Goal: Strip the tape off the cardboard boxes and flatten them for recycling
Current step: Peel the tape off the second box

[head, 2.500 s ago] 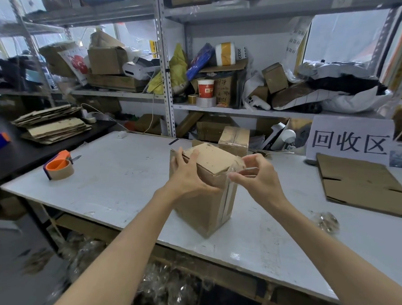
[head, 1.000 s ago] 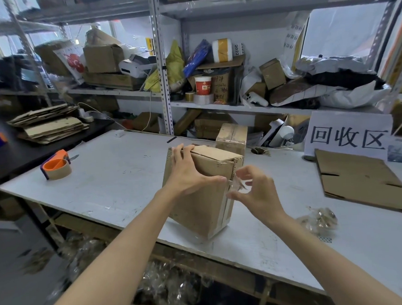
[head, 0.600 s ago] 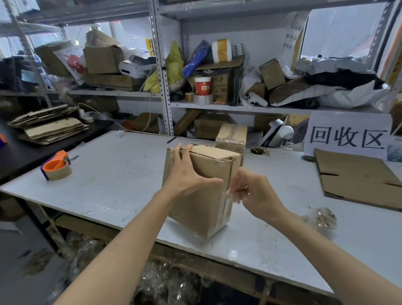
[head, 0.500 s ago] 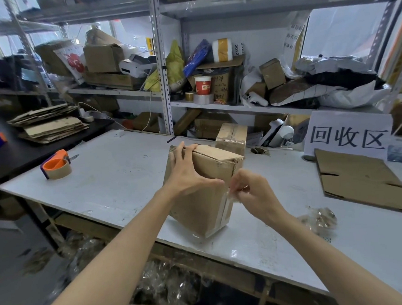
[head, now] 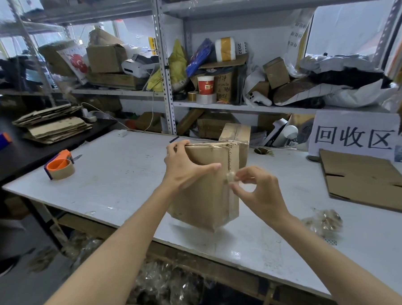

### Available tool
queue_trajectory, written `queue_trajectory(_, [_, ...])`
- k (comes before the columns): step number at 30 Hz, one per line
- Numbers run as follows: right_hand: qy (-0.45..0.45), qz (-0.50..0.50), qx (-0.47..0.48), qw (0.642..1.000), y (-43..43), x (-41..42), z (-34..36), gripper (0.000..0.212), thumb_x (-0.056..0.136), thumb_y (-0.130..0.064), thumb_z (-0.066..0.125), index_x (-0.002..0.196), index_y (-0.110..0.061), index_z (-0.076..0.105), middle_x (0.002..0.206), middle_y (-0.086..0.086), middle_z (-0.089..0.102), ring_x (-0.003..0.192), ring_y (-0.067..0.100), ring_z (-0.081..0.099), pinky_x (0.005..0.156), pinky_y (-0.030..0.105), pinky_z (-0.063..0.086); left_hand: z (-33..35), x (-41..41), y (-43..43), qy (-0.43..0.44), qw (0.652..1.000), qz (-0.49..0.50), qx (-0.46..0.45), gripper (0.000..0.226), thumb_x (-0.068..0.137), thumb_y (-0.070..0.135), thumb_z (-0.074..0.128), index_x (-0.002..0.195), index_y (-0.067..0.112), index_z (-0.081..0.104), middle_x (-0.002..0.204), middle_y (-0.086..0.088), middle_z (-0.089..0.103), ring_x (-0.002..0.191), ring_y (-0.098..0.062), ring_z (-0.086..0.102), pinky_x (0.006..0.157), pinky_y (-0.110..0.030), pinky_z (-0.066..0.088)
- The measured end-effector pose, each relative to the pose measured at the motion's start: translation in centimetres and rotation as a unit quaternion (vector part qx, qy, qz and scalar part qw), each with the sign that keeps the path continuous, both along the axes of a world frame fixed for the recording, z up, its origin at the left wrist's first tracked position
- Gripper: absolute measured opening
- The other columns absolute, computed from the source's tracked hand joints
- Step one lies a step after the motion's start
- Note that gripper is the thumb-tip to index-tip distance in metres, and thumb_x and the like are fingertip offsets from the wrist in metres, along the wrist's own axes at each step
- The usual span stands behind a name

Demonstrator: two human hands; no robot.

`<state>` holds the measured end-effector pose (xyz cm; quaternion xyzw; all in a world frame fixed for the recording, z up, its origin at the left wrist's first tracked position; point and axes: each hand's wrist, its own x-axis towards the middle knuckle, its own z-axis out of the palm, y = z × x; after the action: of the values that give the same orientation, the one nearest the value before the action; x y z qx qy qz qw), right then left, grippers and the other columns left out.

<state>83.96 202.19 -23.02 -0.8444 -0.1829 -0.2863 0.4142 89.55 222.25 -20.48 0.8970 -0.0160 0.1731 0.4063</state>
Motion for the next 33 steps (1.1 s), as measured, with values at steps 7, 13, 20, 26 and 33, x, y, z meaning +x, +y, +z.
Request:
queue_trajectory(7, [-0.035, -0.021, -0.044, 0.998, -0.2, 0.2, 2.4, 0.015, 0.077, -0.010, 0.076, 0.086, -0.009, 0.064, 0.087, -0.001, 0.058, 0.074, 0.016, 0.057, 0.067, 0.032, 0.050, 0.6, -0.4, -0.8, 0.060, 0.990, -0.066, -0.113, 0.115, 0.050, 0.071, 0.073, 0.149, 0.029, 0.032, 0.140, 0.000, 0.028, 0.126, -0.022, 0.042, 0.102, -0.035, 0.042])
queue_trajectory(13, [0.012, -0.017, -0.115, 0.993, -0.2, -0.1, 2.2, 0.012, 0.088, -0.009, 0.061, 0.077, -0.011, 0.057, 0.083, 0.000, 0.055, 0.073, 0.022, 0.051, 0.063, 0.031, 0.038, -1.3, -1.3, -2.2, 0.011, 0.992, -0.103, -0.074, 0.107, 0.057, 0.067, 0.077, 0.148, 0.043, 0.024, 0.146, 0.008, 0.025, 0.133, -0.023, 0.036, 0.109, -0.048, 0.042])
queue_trajectory(20, [0.029, -0.010, -0.132, 0.991, -1.0, -0.7, 1.9, 0.009, 0.085, -0.017, 0.069, 0.090, -0.011, 0.063, 0.096, 0.002, 0.049, 0.081, 0.019, 0.052, 0.068, 0.023, 0.041, -0.5, -0.3, -2.1, 0.034, 0.989, -0.120, -0.082, 0.106, 0.061, 0.060, 0.081, 0.149, 0.037, 0.028, 0.147, 0.003, 0.032, 0.127, -0.019, 0.042, 0.107, -0.046, 0.045])
queue_trajectory(26, [-0.021, -0.015, -0.080, 0.996, -0.6, -0.6, 2.1, 0.010, 0.079, -0.003, 0.071, 0.080, -0.011, 0.065, 0.081, 0.000, 0.064, 0.071, 0.021, 0.060, 0.064, 0.032, 0.048, -1.0, -0.5, -2.3, 0.039, 0.991, -0.108, -0.066, 0.112, 0.068, 0.062, 0.080, 0.156, 0.039, 0.013, 0.156, 0.002, 0.022, 0.137, -0.021, 0.035, 0.111, -0.044, 0.039])
queue_trajectory(33, [-0.038, -0.007, -0.116, 0.992, -0.2, -0.2, 2.4, 0.007, 0.081, -0.007, 0.072, 0.085, -0.006, 0.066, 0.090, 0.002, 0.060, 0.076, 0.021, 0.059, 0.065, 0.028, 0.049, -0.6, -1.0, -1.8, 0.066, 0.992, -0.095, -0.056, 0.116, 0.067, 0.067, 0.077, 0.156, 0.038, 0.008, 0.157, -0.001, 0.027, 0.137, -0.024, 0.039, 0.108, -0.046, 0.042])
